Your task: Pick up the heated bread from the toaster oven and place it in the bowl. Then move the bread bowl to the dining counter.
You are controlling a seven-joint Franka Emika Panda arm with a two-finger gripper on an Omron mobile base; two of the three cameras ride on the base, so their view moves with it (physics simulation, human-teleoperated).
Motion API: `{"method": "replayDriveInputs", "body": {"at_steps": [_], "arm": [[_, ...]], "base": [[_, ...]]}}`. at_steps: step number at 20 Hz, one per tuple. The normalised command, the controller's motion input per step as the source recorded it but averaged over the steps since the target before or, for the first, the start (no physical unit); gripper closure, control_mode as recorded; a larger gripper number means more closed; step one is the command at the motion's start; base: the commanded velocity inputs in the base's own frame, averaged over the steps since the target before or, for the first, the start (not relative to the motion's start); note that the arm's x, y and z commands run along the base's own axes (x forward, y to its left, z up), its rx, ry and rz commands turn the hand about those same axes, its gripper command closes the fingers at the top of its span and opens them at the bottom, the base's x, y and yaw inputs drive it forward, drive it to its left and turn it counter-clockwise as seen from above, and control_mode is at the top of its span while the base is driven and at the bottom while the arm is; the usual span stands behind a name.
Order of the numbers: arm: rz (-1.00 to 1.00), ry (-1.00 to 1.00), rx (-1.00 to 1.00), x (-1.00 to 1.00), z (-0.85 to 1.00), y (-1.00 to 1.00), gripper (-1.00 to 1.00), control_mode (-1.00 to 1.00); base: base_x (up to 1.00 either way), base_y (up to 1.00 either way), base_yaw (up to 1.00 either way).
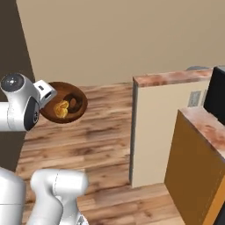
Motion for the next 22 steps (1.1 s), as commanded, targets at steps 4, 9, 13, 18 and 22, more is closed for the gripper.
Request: {"method": "replayDriveInputs", "body": {"at_steps": [4, 9, 13, 18, 22], "arm": [[0.0, 0.0, 0.0, 0.0, 0.0, 0.0, 1.0, 1.0], [0.0, 0.0, 0.0, 0.0, 0.0, 0.0, 1.0, 1.0], [0.0, 0.0, 0.0, 0.0, 0.0, 0.0, 1.0, 1.0], [0.0, 0.0, 0.0, 0.0, 0.0, 0.0, 1.0, 1.0], [0.0, 0.0, 0.0, 0.0, 0.0, 0.0, 1.0, 1.0]], "base": [[1.0, 1.0, -0.42], [1.0, 1.0, -0.45], [1.0, 1.0, -0.45], [1.0, 1.0, -0.47], [1.0, 1.0, -0.51]]}}
